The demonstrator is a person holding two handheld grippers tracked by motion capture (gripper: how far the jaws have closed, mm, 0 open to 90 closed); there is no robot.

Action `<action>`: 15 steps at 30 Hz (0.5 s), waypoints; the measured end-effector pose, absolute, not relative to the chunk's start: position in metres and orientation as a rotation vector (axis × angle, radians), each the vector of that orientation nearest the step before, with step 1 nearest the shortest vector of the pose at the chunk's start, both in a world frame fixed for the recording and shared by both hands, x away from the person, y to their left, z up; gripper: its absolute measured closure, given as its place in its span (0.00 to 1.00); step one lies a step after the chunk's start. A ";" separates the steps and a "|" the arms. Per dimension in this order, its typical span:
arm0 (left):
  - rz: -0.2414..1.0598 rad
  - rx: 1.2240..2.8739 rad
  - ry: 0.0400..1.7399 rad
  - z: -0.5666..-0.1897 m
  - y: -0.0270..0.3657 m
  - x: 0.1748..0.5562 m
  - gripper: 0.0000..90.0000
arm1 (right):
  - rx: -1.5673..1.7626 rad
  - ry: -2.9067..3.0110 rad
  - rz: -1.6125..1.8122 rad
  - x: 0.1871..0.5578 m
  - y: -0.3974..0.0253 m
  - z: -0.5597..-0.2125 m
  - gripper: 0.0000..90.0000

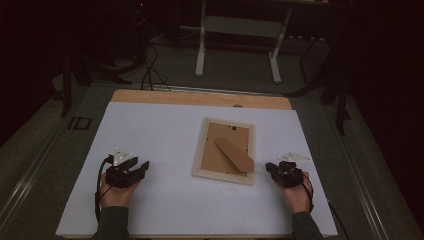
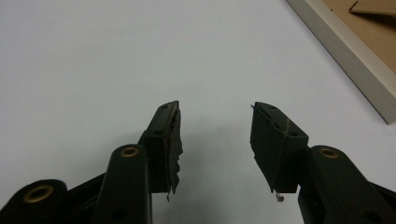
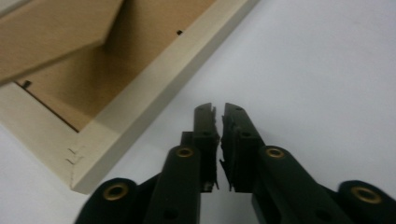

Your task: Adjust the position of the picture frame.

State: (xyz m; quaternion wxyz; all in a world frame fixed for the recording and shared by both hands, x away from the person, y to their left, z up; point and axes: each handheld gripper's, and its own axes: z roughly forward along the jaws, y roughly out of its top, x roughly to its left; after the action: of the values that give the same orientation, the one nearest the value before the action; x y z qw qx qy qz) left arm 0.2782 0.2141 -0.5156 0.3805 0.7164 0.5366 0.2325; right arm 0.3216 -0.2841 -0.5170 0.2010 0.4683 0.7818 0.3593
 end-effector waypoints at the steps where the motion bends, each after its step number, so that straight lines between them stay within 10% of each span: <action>1: 0.593 1.831 1.370 -0.516 0.214 0.278 0.59 | 1.308 2.184 1.013 0.322 -0.284 -0.517 0.97; 15: 0.598 1.838 1.353 -0.515 0.212 0.278 0.62 | 1.285 2.237 1.045 0.324 -0.269 -0.525 1.00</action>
State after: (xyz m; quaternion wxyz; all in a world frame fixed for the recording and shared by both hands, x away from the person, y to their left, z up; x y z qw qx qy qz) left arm 0.2777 0.2118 -0.5149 0.3814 0.7202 0.5300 0.2345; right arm 0.3238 -0.2689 -0.5254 0.1782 0.4543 0.7907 0.3696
